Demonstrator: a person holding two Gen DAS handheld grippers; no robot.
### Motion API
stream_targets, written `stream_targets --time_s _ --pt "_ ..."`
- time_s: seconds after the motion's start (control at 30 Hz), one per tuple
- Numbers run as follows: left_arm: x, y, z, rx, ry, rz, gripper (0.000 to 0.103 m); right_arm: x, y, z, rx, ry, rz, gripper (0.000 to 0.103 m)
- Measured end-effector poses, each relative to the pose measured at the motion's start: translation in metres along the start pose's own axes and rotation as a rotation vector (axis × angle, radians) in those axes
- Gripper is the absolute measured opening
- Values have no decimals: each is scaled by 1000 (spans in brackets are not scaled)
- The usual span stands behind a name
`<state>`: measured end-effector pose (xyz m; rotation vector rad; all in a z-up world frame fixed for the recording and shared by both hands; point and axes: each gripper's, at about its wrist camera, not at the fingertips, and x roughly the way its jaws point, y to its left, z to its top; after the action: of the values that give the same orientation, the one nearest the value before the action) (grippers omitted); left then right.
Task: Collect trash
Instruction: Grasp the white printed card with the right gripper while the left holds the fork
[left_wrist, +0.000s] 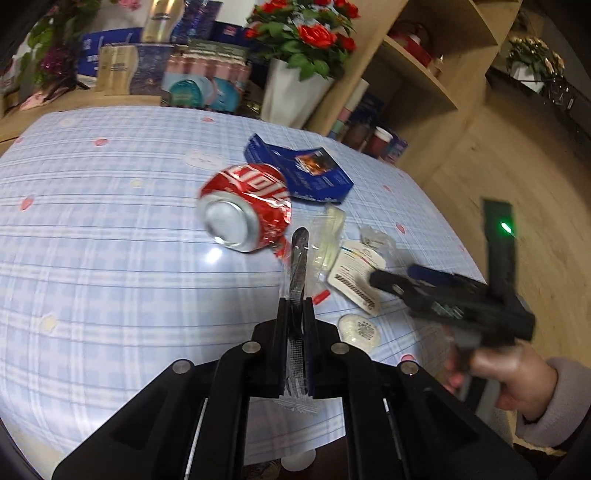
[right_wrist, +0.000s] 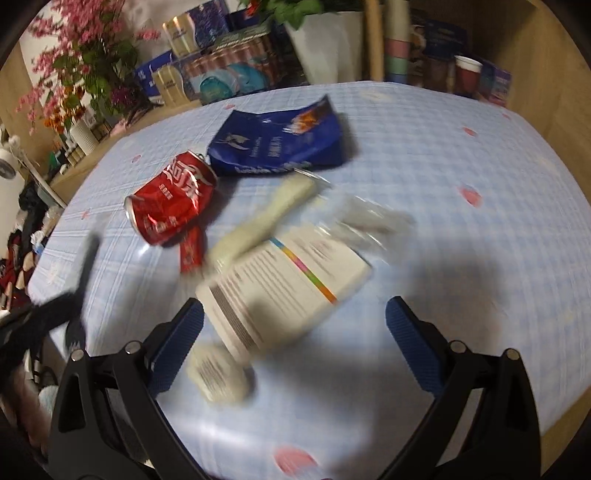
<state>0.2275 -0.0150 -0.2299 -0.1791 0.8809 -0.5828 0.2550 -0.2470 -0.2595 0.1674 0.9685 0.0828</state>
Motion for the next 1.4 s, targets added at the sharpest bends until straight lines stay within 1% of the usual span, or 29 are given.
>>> stream_targets --time_s 0.03,0.13,0.17,0.3,0.4,0.43,0.57,0.67,0.7,0.8,0.93,1.0,1.23,1.3,1.4 --pt "-3 2 -1 -2 -5 2 8 6 7 5 -11 6 0 97" --pt "-12 12 -4 -26 -21 2 8 24 26 18 -62 23 -66 97" --pt "-14 15 -5 -36 -24 1 8 31 29 20 -75 47 -103 97" --pt "-24 26 -8 -66 -44 -7 8 37 29 13 -119 112 -168 97" --pt "-26 30 -11 -80 -53 -14 8 31 18 4 -140 132 -194 97" --pt "-26 31 -12 -86 -55 -18 8 29 11 2 -128 139 -211 97" --pt "-24 29 -15 -92 -58 -33 8 21 -19 -3 -58 160 -234 97" --pt "-23 26 -17 -90 -54 -40 8 14 -34 -6 -47 161 -268 97" --pt "-22 25 -18 -93 -50 -43 8 10 -38 -4 -43 152 -272 97" --pt "-21 25 -20 -101 -44 -46 8 2 -41 3 -20 107 -241 97" --pt "-22 24 -20 -104 -45 -42 8 10 -28 11 -92 95 -240 97" --pt "-23 24 -20 -106 -47 -41 8 17 -28 14 -105 97 -254 97" --pt "-29 23 -19 -118 -54 -49 8 34 -48 21 16 105 -250 97" --pt "-30 22 -19 -119 -56 -53 8 36 -55 19 50 117 -220 94" --pt "-33 20 -20 -120 -61 -58 8 31 -57 16 48 103 -207 84"
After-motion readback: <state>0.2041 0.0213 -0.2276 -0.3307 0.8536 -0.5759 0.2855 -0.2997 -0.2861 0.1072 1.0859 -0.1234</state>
